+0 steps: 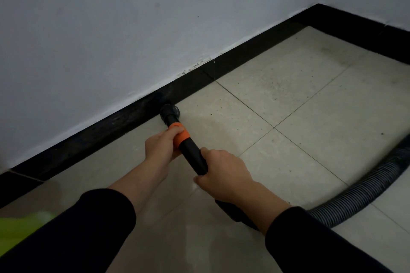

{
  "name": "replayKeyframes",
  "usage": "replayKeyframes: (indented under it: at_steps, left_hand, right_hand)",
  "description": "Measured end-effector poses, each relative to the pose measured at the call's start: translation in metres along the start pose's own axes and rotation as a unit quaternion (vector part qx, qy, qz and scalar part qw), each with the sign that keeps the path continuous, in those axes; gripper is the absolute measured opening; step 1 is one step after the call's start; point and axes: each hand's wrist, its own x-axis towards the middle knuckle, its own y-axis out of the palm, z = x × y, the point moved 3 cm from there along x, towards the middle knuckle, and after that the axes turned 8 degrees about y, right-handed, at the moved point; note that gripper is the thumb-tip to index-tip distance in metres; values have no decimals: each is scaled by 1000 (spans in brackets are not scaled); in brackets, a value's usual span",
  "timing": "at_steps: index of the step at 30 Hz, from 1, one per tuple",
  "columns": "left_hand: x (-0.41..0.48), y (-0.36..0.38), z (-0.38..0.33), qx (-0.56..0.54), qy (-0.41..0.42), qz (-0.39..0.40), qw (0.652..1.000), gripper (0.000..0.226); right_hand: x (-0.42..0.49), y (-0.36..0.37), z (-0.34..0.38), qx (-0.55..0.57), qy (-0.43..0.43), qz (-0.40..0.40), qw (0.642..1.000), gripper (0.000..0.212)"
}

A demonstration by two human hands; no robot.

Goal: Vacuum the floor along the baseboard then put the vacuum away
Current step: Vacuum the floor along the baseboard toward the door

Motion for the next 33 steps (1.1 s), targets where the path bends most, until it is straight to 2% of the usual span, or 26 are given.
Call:
replayKeyframes:
  at_steps: [22,29,33]
  left_hand:
    - [-1,48,4,21,20,53,998,15]
    - [-26,44,1,54,63,-1,997,22]
    - [-38,45,1,59,72,1,996,22]
  right_hand:
    - [-3,-17,-31,7,47,-30,998,26]
    - [-14,-20,-35,24,28,-7,999,21]
    - [-23,-21,-40,26,27,0,999,21]
